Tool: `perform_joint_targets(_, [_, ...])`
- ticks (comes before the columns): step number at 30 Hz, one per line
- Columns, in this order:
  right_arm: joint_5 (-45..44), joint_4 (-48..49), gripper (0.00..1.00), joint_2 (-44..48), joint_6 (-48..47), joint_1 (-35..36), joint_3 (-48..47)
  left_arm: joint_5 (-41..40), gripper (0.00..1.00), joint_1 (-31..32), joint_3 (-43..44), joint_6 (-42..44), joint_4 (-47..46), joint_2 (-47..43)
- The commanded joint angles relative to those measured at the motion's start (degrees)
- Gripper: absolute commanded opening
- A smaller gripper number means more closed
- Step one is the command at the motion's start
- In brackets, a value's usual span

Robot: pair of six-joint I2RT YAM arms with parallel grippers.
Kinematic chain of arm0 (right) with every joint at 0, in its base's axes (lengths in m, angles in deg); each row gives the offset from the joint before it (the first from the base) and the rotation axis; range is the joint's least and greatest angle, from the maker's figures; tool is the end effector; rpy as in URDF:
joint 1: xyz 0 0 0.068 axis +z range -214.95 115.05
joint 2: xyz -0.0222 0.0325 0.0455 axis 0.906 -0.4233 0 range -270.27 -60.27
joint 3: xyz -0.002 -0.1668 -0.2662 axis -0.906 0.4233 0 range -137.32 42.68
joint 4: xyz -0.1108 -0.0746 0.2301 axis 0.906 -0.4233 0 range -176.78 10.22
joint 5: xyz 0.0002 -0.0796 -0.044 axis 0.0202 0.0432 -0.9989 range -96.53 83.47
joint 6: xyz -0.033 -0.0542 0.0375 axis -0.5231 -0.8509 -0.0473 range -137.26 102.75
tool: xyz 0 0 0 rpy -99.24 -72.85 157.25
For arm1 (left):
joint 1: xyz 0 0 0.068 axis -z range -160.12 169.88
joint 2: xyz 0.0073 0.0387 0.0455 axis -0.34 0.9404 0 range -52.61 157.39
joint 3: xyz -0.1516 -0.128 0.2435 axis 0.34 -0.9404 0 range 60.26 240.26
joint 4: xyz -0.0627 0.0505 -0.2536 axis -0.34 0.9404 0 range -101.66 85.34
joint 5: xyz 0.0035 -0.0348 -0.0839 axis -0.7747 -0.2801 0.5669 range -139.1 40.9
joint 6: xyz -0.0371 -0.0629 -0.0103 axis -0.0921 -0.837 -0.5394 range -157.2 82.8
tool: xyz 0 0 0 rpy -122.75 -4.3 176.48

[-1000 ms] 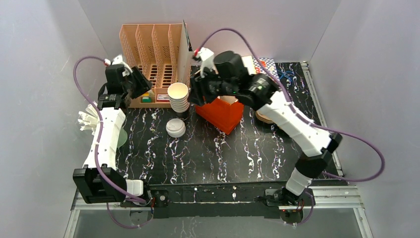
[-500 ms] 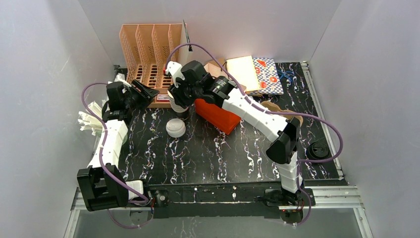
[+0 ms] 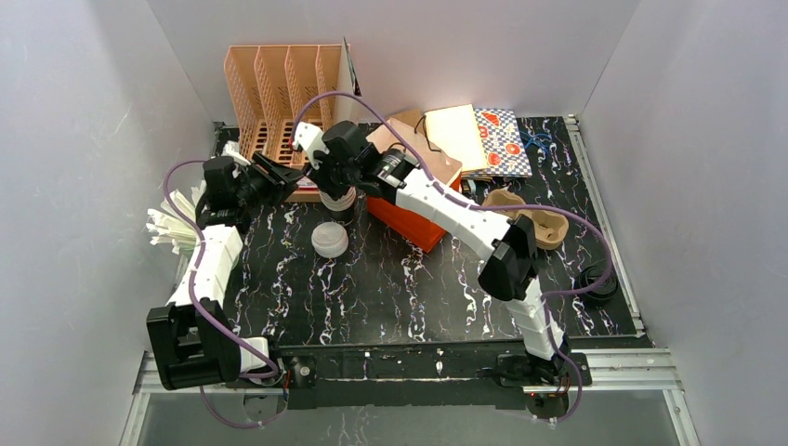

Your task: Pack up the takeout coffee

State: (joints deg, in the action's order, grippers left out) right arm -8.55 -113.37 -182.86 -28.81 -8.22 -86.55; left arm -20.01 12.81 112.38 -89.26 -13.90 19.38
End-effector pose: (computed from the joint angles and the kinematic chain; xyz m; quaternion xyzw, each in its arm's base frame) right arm 0.3020 0.4564 0.3989 -0.4708 0.7105 0.1870 0.4884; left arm 0.3039 0.0075 0.3378 -0.2565 0.7527 -0.4058 0.4504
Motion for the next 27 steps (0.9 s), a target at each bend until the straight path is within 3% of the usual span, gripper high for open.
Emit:
perform_joint_targets(1, [-0.77,2.86,0.41,-1.57,-2.07,0.48,-2.65,2.47,0.46,-0.27,-1.42,-1.33,-1.32,0.50])
perform_joint_targets(6, [-1.70,3.37,0.38,-2.89,-2.48,0.58,-3.20,3.27,0.45,-0.25,-2.55,-1.80,-2.57,1.17])
perform_joint_targets(12, [-3.10,4.08,0.26,-3.37,-2.93,0.79,-2.98,5.26,0.44,-0.22,-3.84,-3.31,-6.10,2.59])
perform_joint_targets(16, [-4.64,4.94,0.26,-3.32,-3.21,0.83,-2.24,6.01,0.43,-0.24,-4.05,-3.97,-7.32,3.52])
perform_joint_targets(21, [-4.75,5.42,0.16,-3.23,-3.39,0.92,-2.17,7.66,0.45,-0.22,-4.68,-5.23,-9.79,4.36])
perform_joint_targets(24, [-4.77,5.86,0.01,-2.86,-3.39,0.93,-1.92,8.40,0.46,-0.23,-5.57,-6.41,-11.79,4.56])
perform_joint_targets(27, [-5.00,5.90,0.01,-2.71,-3.48,0.90,-1.85,9.22,0.48,-0.22,-5.96,-7.21,-12.83,5.17])
